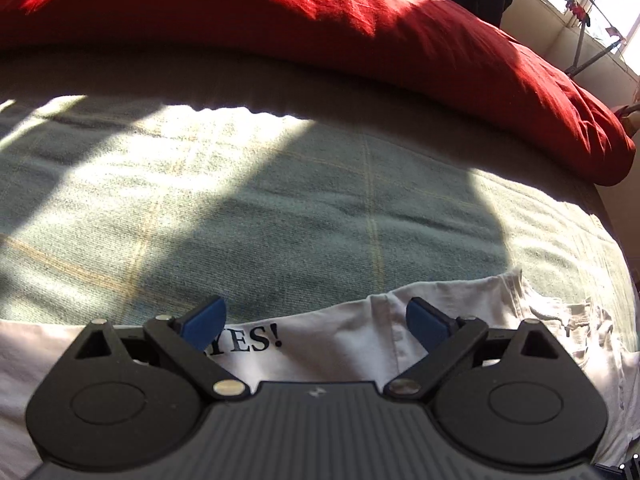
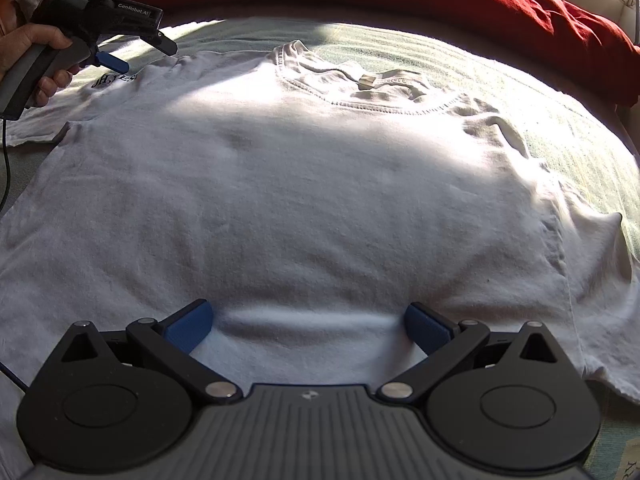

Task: Fold clothes
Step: 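Move the open left tool to the sleeve printed 'OH,YES!', then close the left tool on the white sleeve cuff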

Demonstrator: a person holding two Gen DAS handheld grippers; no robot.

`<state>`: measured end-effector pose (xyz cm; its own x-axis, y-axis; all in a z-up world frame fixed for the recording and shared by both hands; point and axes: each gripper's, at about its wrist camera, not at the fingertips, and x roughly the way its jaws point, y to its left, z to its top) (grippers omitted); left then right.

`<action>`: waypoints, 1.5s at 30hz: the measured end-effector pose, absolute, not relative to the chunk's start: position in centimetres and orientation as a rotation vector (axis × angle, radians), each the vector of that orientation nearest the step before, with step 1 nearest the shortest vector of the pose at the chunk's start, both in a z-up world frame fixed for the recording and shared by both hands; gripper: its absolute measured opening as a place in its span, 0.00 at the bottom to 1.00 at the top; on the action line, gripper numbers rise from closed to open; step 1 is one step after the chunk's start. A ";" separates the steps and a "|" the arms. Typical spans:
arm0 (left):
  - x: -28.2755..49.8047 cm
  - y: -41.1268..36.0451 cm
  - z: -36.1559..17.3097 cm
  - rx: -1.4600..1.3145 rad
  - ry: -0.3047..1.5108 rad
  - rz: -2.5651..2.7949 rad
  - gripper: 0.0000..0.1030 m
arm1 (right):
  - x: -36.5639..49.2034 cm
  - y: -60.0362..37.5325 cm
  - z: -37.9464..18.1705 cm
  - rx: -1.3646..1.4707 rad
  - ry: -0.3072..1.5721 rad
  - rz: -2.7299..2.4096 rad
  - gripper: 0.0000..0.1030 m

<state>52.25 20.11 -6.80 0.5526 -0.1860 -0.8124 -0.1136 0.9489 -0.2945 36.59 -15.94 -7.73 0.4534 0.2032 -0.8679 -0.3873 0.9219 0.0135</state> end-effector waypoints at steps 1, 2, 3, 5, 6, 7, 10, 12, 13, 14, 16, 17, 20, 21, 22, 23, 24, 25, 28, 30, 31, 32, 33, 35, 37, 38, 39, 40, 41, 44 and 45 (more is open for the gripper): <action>51.5 20.3 -6.5 -0.343 0.989 -0.054 0.93 | 36.6 -15.9 -7.7 -0.196 1.041 0.365 1.00; 50.6 20.4 -6.4 -0.349 0.993 -0.061 0.93 | 36.6 -15.9 -7.7 -0.194 1.043 0.362 1.00; 49.8 20.6 -6.3 -0.355 0.998 -0.068 0.93 | 36.6 -15.8 -7.7 -0.196 1.043 0.360 1.00; 48.1 21.0 -6.5 -0.363 1.000 -0.072 0.93 | 36.7 -15.8 -7.8 -0.196 1.042 0.356 1.00; 47.3 21.1 -6.8 -0.357 0.999 -0.068 0.93 | 36.7 -15.7 -7.8 -0.195 1.042 0.354 1.00; 46.5 21.3 -7.0 -0.343 0.999 -0.061 0.93 | 36.7 -15.7 -7.7 -0.194 1.042 0.351 1.00; 44.9 22.5 -8.2 -0.305 1.011 0.000 0.93 | 36.8 -15.7 -7.7 -0.182 1.039 0.335 1.00; 44.1 24.1 -8.5 -0.326 1.003 0.052 0.93 | 36.7 -15.6 -7.7 -0.182 1.033 0.330 1.00; 43.7 25.0 -8.5 -0.345 0.996 0.079 0.93 | 36.6 -15.6 -7.7 -0.181 1.029 0.331 1.00; 43.3 25.9 -8.6 -0.363 0.988 0.106 0.93 | 36.6 -15.7 -7.7 -0.180 1.024 0.332 1.00; 42.8 27.1 -8.2 -0.398 0.965 0.133 0.93 | 36.4 -15.8 -7.7 -0.178 1.014 0.332 1.00; 42.5 27.6 -7.9 -0.416 0.952 0.142 0.93 | 36.3 -15.8 -7.7 -0.177 1.008 0.331 1.00; 41.7 28.4 -7.3 -0.442 0.909 0.154 0.93 | 36.3 -15.5 -7.7 -0.186 1.013 0.319 1.00; 41.5 28.5 -7.4 -0.447 0.906 0.154 0.93 | 36.5 -15.4 -7.6 -0.187 1.023 0.312 1.00; 41.2 28.6 -7.8 -0.457 0.915 0.155 0.93 | 36.6 -15.3 -7.6 -0.188 1.033 0.306 1.00; 40.9 28.7 -8.0 -0.464 0.919 0.157 0.93 | 36.8 -15.2 -7.6 -0.188 1.043 0.299 1.00; 40.5 28.9 -8.2 -0.465 0.920 0.159 0.93 | 36.9 -15.1 -7.6 -0.190 1.052 0.297 1.00; 40.1 29.1 -8.3 -0.467 0.920 0.161 0.93 | 37.0 -15.0 -7.6 -0.193 1.060 0.295 1.00; 38.5 29.7 -7.9 -0.494 0.910 0.155 0.93 | 37.2 -15.0 -7.2 -0.182 1.086 0.299 1.00; 37.3 30.5 -7.0 -0.528 0.897 0.149 0.93 | 37.3 -14.7 -6.8 -0.161 1.105 0.326 1.00; 36.7 31.1 -6.7 -0.546 0.897 0.156 0.93 | 37.2 -14.2 -6.6 -0.145 1.117 0.352 1.00; 36.2 31.9 -6.6 -0.572 0.898 0.165 0.93 | 37.2 -13.7 -6.4 -0.129 1.128 0.379 1.00; 35.6 32.9 -6.7 -0.618 0.898 0.181 0.93 | 37.2 -13.3 -6.2 -0.113 1.139 0.406 1.00; 34.4 35.3 -7.2 -0.734 0.886 0.222 0.93 | 37.1 -12.3 -5.7 -0.080 1.161 0.460 1.00; 33.2 37.6 -7.8 -0.850 0.847 0.264 0.92 | 37.1 -11.4 -5.3 -0.046 1.183 0.513 1.00; 32.5 38.7 -8.1 -0.906 0.821 0.284 0.92 | 37.0 -10.9 -5.1 -0.030 1.193 0.540 1.00; 31.8 39.6 -8.4 -0.955 0.795 0.303 0.92 | 37.0 -10.5 -4.9 -0.013 1.203 0.567 1.00; 31.2 40.5 -8.8 -0.999 0.769 0.321 0.92 | 37.0 -10.0 -4.6 0.004 1.213 0.594 1.00; 30.6 41.2 -9.2 -1.040 0.746 0.338 0.91 | 36.9 -9.5 -4.4 0.021 1.223 0.621 1.00; 28.7 42.8 -10.6 -1.167 0.674 0.365 0.88 | 36.9 -7.9 -3.9 0.063 1.248 0.695 1.00; 28.1 43.3 -11.1 -1.211 0.645 0.366 0.86 | 36.9 -7.2 -3.7 0.070 1.253 0.713 1.00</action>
